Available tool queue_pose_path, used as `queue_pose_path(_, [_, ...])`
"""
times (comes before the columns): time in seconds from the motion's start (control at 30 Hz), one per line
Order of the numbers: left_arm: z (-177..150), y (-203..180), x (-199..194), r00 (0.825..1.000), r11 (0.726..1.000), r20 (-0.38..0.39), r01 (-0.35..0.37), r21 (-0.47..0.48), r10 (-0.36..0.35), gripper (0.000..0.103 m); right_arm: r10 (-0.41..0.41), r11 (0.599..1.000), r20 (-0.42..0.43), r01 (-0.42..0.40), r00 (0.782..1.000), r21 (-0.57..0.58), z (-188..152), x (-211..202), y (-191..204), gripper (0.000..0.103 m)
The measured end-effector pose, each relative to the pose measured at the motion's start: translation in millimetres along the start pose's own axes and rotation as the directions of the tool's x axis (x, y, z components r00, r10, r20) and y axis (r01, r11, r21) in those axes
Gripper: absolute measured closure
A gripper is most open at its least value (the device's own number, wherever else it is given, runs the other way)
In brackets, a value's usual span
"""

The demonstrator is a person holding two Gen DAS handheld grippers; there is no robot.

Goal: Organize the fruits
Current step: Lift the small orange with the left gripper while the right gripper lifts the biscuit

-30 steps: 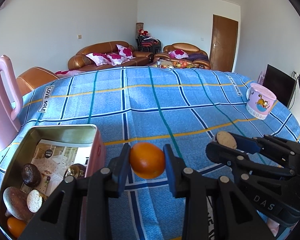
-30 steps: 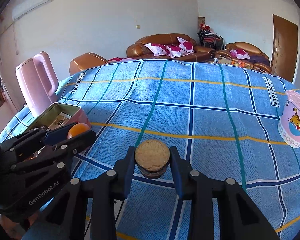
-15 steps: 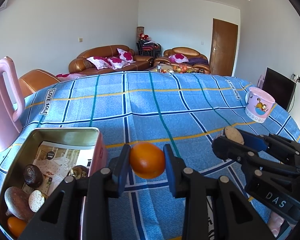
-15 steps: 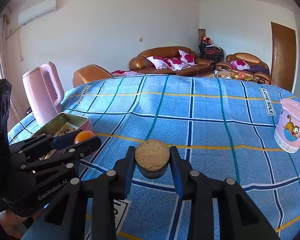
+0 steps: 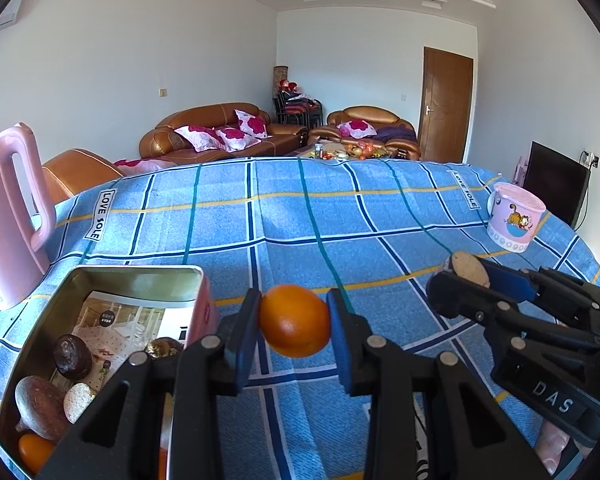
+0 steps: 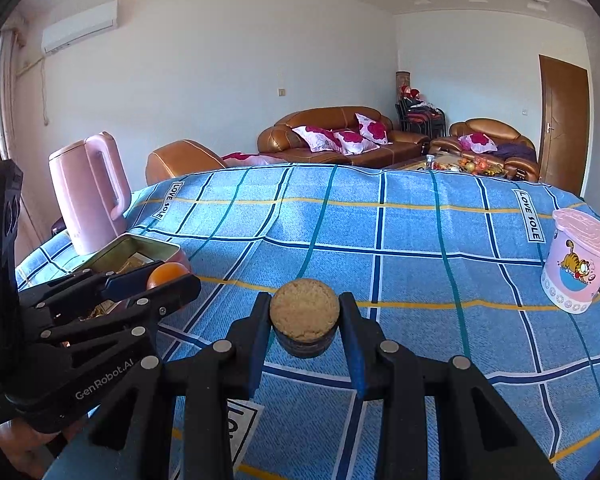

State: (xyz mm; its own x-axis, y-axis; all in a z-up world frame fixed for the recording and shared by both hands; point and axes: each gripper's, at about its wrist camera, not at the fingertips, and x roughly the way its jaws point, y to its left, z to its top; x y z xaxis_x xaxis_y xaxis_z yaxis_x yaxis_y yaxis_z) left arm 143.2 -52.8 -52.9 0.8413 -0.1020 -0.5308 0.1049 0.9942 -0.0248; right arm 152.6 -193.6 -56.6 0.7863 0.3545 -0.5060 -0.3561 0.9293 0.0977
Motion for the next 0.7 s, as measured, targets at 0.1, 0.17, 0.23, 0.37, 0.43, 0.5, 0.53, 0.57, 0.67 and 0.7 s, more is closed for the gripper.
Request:
queue_pose_path(0.1, [-0.2, 0.1, -1.2, 1.0, 1.0, 0.007, -0.001, 0.002, 0.001, 0.068, -0.002, 1.0, 0.011, 0.002, 1.0, 0.0, -0.1, -2.2, -0.5, 0.067])
queue_pose_path(0.17, [-0.2, 0.2, -2.1, 1.0, 1.0, 0.012, -0.002, 0.002, 0.002, 0.068, -0.004, 1.0, 0.018, 0.004, 1.0, -0.001, -0.5, -4.1, -0.9, 0.067])
queue_pose_path(0.23, [-0.1, 0.1, -3.2, 1.0, 1.0, 0.017, -0.004, 0.002, 0.004, 0.068, -0.006, 1.0, 0.026, 0.006, 1.0, -0.001, -0.7, -5.6, -0.7, 0.067])
queue_pose_path(0.37, [0.0, -0.2, -4.8, 1.0, 1.0, 0.026, -0.006, 0.003, 0.006, 0.068, -0.009, 1.0, 0.039, 0.009, 0.999, -0.003, -1.3, -8.2, -0.6, 0.067])
queue_pose_path(0.43, [0.0, 0.1, -5.7, 0.999, 1.0, 0.031, -0.007, 0.002, 0.007, 0.068, -0.011, 1.0, 0.046, 0.011, 0.999, -0.004, -1.6, -9.8, -0.6, 0.067])
queue_pose_path(0.5, [-0.3, 0.1, -6.8, 0.999, 1.0, 0.037, -0.009, 0.001, 0.009, 0.068, -0.013, 1.0, 0.055, 0.013, 0.998, -0.005, -1.4, -11.7, -0.6, 0.067])
queue_pose_path(0.53, [-0.2, 0.2, -7.4, 0.999, 1.0, 0.04, -0.01, 0.001, 0.01, 0.068, -0.013, 1.0, 0.06, 0.014, 0.998, -0.005, -1.2, -12.5, -0.8, 0.067])
queue_pose_path(0.57, [-0.3, 0.0, -7.6, 0.999, 1.0, 0.043, -0.011, 0.001, 0.011, 0.068, -0.014, 1.0, 0.065, 0.015, 0.998, -0.006, -1.6, -13.6, -0.7, 0.067])
queue_pose_path(0.67, [-0.9, 0.6, -9.3, 0.999, 1.0, 0.052, -0.014, -0.001, 0.014, 0.068, -0.017, 1.0, 0.078, 0.018, 0.997, -0.008, -1.8, -16.0, -0.5, 0.067])
queue_pose_path(0.7, [-1.1, 0.9, -10.1, 0.998, 1.0, 0.055, -0.016, -0.002, 0.016, 0.068, -0.018, 1.0, 0.083, 0.019, 0.996, -0.008, -1.9, -16.9, -0.5, 0.067])
